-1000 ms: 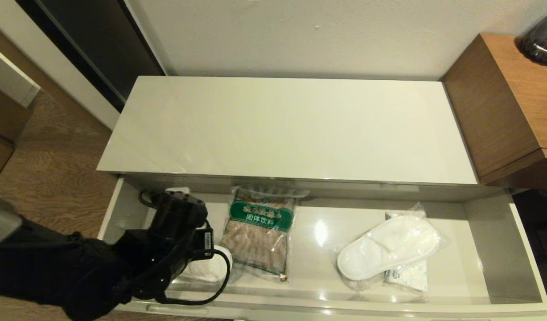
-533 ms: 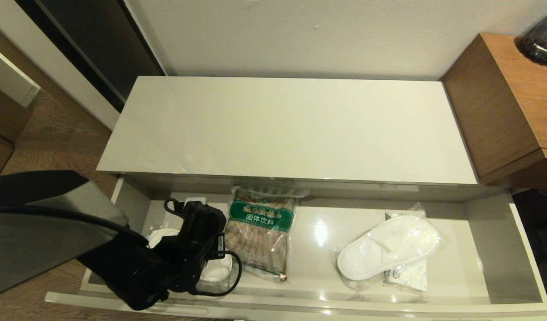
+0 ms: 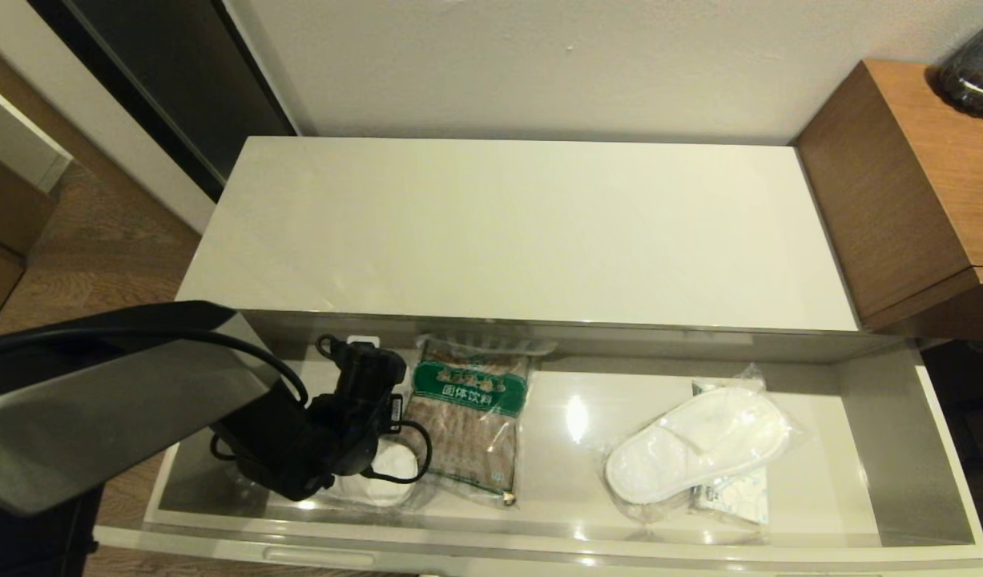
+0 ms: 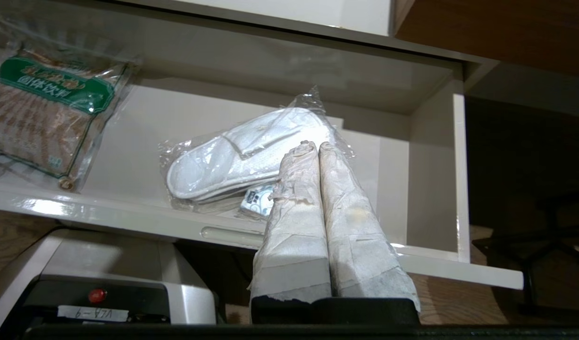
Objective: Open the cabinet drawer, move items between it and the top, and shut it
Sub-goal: Put the adhesive tape in the drawer, then close the drawer
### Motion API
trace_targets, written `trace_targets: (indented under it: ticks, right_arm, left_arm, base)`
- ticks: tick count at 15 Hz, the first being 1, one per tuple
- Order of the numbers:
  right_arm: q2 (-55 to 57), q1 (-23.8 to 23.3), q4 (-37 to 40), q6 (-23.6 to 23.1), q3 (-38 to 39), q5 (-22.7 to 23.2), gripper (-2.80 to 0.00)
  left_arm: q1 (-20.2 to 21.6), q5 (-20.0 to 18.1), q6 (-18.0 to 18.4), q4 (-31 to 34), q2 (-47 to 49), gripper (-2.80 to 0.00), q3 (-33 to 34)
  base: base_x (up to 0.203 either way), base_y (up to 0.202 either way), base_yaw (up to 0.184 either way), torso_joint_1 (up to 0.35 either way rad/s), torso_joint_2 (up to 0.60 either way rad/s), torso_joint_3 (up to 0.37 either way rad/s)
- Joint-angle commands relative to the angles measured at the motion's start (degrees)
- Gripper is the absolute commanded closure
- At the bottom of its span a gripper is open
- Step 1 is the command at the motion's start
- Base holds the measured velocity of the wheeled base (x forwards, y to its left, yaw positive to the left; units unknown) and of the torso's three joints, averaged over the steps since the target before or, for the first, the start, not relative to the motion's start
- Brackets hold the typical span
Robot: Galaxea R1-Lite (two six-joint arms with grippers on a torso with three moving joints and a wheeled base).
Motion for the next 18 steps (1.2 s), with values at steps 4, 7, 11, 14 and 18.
trace_targets:
  ticks: [4,7,11,14,18]
  right_arm:
    - [0.1,0.0,0.0,-0.1,0.0,0.0,0.00]
    - [0.1,0.0,0.0,-0.1,0.0,0.0,0.00]
    - [0.1,0.0,0.0,-0.1,0.0,0.0,0.00]
    - [0.1,0.0,0.0,-0.1,0.0,0.0,0.00]
    - [0.1,0.0,0.0,-0.1,0.0,0.0,0.00]
  left_arm:
    - [-0.2,0.0,-0.2,7.5,-10.3,-2.80,1.0]
    - [-2.3,-0.1,-1.6,16.1,-23.0,-2.80,5.5]
    - [-3.5,-0.1,-4.7,31.2,-40.0,-2.80,8.9]
    - [-3.7,-3.3,-9.1,52.7,-52.0,0.00,9.2]
    - [-3.8,-17.8,-21.1,66.8,-55.2,0.00,13.7]
  base:
    - [0.000,0.000,0.000,0.000,0.00,0.000]
    - [0.000,0.000,0.000,0.000,0.00,0.000]
    - [0.000,0.000,0.000,0.000,0.00,0.000]
    - [0.000,0.000,0.000,0.000,0.00,0.000]
    - [0.000,0.000,0.000,0.000,0.00,0.000]
